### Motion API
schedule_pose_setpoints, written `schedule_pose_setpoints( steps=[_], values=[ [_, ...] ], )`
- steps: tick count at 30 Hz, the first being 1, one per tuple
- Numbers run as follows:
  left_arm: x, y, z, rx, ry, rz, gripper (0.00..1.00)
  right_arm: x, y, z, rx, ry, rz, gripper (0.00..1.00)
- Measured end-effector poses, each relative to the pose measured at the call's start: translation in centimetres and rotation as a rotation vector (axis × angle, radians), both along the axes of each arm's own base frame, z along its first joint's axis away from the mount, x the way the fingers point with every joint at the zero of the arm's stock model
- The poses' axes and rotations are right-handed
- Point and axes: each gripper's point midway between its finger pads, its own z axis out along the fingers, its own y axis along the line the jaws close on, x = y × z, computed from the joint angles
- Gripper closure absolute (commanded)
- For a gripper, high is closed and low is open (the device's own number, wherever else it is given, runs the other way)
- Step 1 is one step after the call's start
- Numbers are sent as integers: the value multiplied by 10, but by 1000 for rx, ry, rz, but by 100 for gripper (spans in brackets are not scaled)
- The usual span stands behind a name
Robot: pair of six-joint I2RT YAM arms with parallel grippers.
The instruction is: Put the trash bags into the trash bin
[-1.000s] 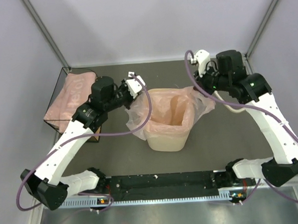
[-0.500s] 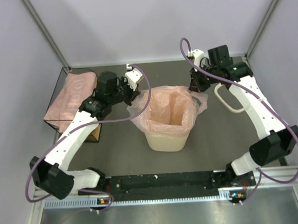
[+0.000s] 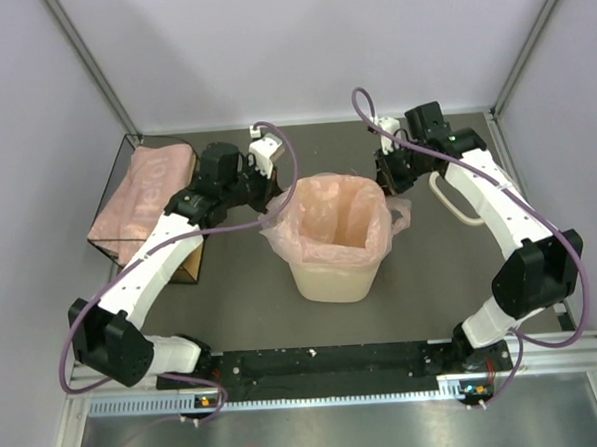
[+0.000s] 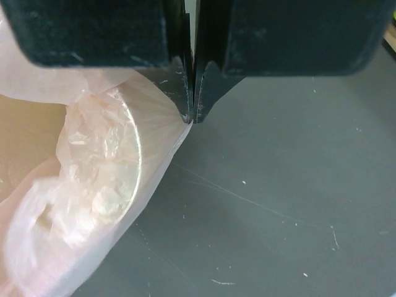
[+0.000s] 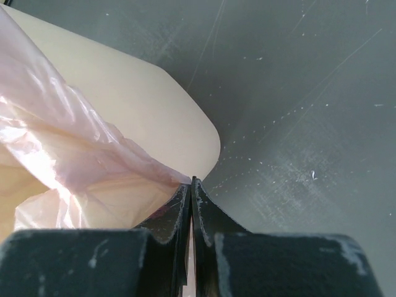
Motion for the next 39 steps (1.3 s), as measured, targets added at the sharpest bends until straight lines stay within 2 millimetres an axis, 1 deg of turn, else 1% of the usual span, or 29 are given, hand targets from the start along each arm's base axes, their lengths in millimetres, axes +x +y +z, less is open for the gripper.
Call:
schedule_pose_setpoints(
  steps=[2, 4, 6, 7, 8, 9, 10, 11, 12, 13, 16, 17, 20, 21, 22, 23, 25, 26, 27, 29, 31, 32, 34, 35, 37, 38, 39],
  values=[
    [-1, 2, -4, -5, 25, 8, 94, -1, -1, -6, -3, 5, 2, 100],
    [-3, 5, -10, -9, 50, 17, 89, -5, -2, -17, -12, 29, 5, 100],
    [-6, 11, -18, -24, 87, 24, 79, -10, -4, -27, -20, 58, 5, 100],
    [-8, 15, -21, -31, 103, 31, 74, -12, -6, -30, -22, 70, 5, 92],
    [-9, 22, -22, -42, 117, 46, 68, -14, -6, -31, -20, 77, 5, 84],
    [-11, 28, -19, -55, 121, 58, 53, -15, -7, -31, -15, 82, 4, 74],
    [-12, 36, -13, -70, 118, 77, 47, -16, -9, -29, -13, 81, 2, 54],
    [-12, 44, -4, -85, 98, 90, 43, -18, -11, -26, -10, 81, 0, 48],
    [-14, 51, 7, -102, 71, 107, 36, -21, -14, -22, -7, 81, -2, 45],
    [-17, 58, 19, -113, 43, 115, 35, -24, -16, -17, -8, 73, 2, 36],
    [-33, 69, 62, -137, -71, 103, 33, -30, -24, 4, 18, 55, -14, 29],
    [-39, 70, 77, -139, -114, 88, 32, -32, -27, 15, 30, 38, -18, 26],
    [-55, 69, 118, -147, -218, 29, 31, -36, -36, 38, 58, 8, -39, 20],
    [-59, 67, 132, -151, -249, 1, 29, -37, -40, 44, 66, 1, -48, 18],
    [-64, 64, 142, -151, -269, -32, 26, -38, -44, 49, 76, -1, -56, 17],
    [-69, 60, 151, -151, -282, -72, 25, -40, -47, 53, 84, 2, -62, 16],
    [-75, 49, 162, -145, -296, -148, 23, -46, -50, 54, 103, 25, -64, 15],
    [-78, 42, 164, -133, -299, -186, 23, -49, -50, 53, 113, 46, -63, 15],
    [-82, 32, 162, -117, -290, -232, 22, -53, -50, 49, 121, 68, -58, 14],
    [-87, 11, 153, -78, -269, -317, 23, -63, -47, 38, 134, 128, -46, 14],
    [-88, -6, 136, -29, -222, -383, 25, -74, -46, 25, 138, 194, -40, 14],
    [-85, -11, 125, 1, -195, -398, 30, -79, -47, 18, 136, 223, -40, 15],
    [-78, -12, 106, 65, -144, -403, 40, -85, -47, 8, 130, 264, -42, 15],
    [-76, -11, 96, 103, -116, -406, 51, -88, -48, 2, 128, 287, -45, 15],
    [-75, -4, 79, 174, -67, -417, 59, -93, -48, -8, 122, 323, -48, 16],
    [-78, 0, 73, 207, -48, -424, 64, -95, -48, -12, 121, 340, -51, 18],
    [-81, 5, 68, 233, -37, -434, 75, -96, -48, -17, 121, 356, -53, 19]
  ],
)
